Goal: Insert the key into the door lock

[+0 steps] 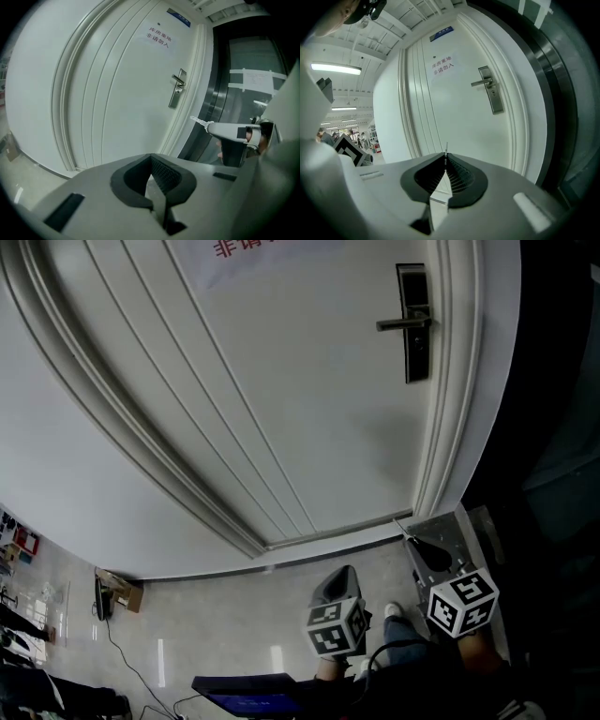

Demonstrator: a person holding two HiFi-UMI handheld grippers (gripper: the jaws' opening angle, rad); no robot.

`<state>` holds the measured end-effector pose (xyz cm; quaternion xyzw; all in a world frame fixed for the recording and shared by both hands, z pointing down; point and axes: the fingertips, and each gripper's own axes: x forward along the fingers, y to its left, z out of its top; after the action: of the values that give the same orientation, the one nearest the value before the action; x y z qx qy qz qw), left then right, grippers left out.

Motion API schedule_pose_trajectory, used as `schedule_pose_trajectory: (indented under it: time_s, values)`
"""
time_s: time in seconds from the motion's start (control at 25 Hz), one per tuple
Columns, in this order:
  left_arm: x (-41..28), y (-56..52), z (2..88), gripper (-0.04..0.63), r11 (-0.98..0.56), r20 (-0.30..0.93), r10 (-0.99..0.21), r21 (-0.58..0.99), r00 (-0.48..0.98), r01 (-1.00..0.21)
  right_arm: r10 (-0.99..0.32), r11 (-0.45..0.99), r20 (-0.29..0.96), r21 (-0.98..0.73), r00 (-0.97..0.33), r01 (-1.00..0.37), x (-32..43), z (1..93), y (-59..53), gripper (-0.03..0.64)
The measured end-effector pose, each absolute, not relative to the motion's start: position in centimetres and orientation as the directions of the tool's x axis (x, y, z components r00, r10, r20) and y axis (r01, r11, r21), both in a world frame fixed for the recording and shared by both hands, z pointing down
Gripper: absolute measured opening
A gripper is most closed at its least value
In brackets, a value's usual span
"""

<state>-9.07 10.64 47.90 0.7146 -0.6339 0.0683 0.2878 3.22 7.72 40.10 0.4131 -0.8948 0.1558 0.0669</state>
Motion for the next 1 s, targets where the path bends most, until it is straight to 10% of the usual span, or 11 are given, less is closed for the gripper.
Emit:
schedule_pose_trajectory:
  time_s: [1.0]
  values:
    - [-9.6,-13.8,45.9,0.0,0.024,0.45,-0.884,0.306,0.123,-0.952,-0.663,0.696,0.225,-0.164,-0.714,-0.699,2.6,37.6,-17.6,0.012]
